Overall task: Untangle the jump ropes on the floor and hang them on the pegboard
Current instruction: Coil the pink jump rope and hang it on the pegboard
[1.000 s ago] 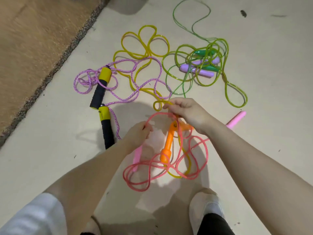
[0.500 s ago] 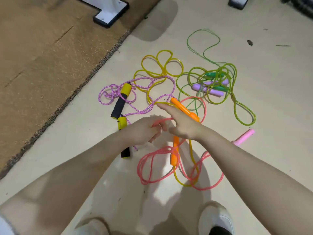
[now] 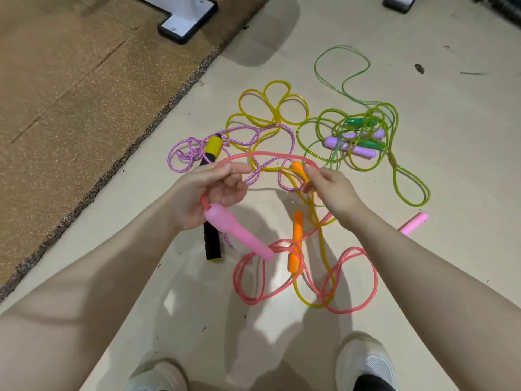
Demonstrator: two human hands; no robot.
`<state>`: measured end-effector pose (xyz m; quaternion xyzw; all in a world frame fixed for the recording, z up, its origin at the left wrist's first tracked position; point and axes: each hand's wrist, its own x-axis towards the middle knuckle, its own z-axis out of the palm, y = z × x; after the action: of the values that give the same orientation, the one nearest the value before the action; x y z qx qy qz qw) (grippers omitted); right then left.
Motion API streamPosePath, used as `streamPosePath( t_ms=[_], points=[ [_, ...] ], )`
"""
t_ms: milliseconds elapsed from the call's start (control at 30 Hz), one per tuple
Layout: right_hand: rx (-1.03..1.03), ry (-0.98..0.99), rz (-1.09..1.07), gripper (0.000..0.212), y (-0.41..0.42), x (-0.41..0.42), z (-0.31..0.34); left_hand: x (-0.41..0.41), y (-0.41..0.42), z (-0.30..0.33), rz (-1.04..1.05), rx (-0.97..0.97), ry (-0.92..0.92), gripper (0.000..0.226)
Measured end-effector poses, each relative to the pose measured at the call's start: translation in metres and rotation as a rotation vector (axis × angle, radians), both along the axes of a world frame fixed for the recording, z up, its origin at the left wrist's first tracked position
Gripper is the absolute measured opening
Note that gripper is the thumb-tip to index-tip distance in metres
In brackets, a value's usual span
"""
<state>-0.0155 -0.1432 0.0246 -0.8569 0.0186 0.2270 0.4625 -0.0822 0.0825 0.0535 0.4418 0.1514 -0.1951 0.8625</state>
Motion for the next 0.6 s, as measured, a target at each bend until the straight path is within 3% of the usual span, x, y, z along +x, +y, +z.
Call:
streamPosePath(
  t_ms=[67, 167, 267, 300, 367, 400, 467, 533, 600],
  points=[
    [0.219, 0.200, -0.010, 0.051, 0.009, -0.004, 0.001, 0.000, 0.002, -0.002, -0.140, -0.218, 0.024, 0.033],
    [0.530, 0.531, -0.038, 0.039, 0.008, 0.001, 0.003, -0.001, 0.004, -0.002, -0.400, -0.718, 0.056, 0.036],
    [1.297, 0.976, 0.053, 0.015, -0.009, 0.014, 0.009, -0.003, 0.012, -0.003, -0.491, -0.880, 0.036, 0.043],
    [1.448, 0.975, 0.052, 0.017, -0.015, 0.017, 0.017, -0.004, 0.013, -0.002, -0.498, -0.874, 0.024, 0.044],
    [1.528, 0.843, -0.063, 0.023, -0.014, 0.021, 0.026, -0.004, 0.012, -0.002, -0.503, -0.850, 0.013, 0.044],
    [1.434, 0.726, -0.142, 0.023, -0.007, 0.020, 0.026, -0.005, 0.010, -0.001, -0.495, -0.826, 0.012, 0.044],
    [0.920, 0.386, -0.239, 0.026, 0.003, 0.014, 0.017, -0.006, 0.005, 0.001, -0.468, -0.795, 0.008, 0.045],
    [0.335, 0.035, -0.138, 0.032, 0.009, 0.006, 0.001, -0.003, -0.001, 0.003, -0.441, -0.811, -0.055, 0.047],
    [-0.032, -0.071, 0.078, 0.037, 0.006, 0.000, -0.014, 0.002, -0.001, 0.006, -0.412, -0.812, -0.121, 0.048]
  ],
)
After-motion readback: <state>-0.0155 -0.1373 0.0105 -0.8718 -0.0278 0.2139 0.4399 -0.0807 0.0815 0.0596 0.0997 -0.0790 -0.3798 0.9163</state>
